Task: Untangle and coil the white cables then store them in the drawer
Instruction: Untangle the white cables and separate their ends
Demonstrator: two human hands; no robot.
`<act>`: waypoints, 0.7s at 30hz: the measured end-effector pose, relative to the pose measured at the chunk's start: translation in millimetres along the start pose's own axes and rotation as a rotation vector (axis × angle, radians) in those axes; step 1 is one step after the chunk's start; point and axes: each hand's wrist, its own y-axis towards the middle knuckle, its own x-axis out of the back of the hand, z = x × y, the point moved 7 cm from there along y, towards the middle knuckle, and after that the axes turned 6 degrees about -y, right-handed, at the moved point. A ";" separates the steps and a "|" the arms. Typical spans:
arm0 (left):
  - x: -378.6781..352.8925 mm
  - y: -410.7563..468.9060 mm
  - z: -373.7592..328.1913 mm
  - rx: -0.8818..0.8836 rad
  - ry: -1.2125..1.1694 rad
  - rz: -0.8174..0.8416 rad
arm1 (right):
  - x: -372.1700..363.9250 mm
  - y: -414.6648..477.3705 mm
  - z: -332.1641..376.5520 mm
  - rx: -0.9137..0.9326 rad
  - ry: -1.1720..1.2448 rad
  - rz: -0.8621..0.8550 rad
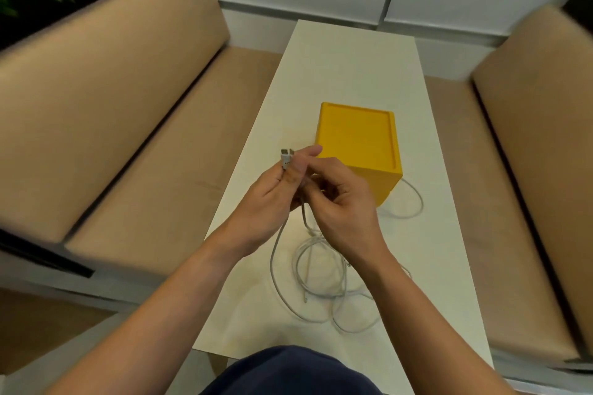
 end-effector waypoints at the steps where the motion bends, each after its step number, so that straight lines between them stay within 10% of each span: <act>1: -1.4 -0.1 -0.6 0.000 0.014 0.011 | 0.2 -0.6 -0.4 -0.032 0.028 0.002; 7: 5.2 1.7 -15.0 -0.093 0.072 -0.195 | -10.1 -5.8 -2.8 -0.181 0.211 0.124; 14: 29.3 -1.8 -70.4 -0.236 -0.200 -0.409 | 8.5 -15.6 -64.5 -0.155 -0.576 0.578; 21: 51.3 -5.5 -82.6 -0.258 0.082 -0.497 | 58.4 -2.0 -62.0 -0.241 -0.236 0.319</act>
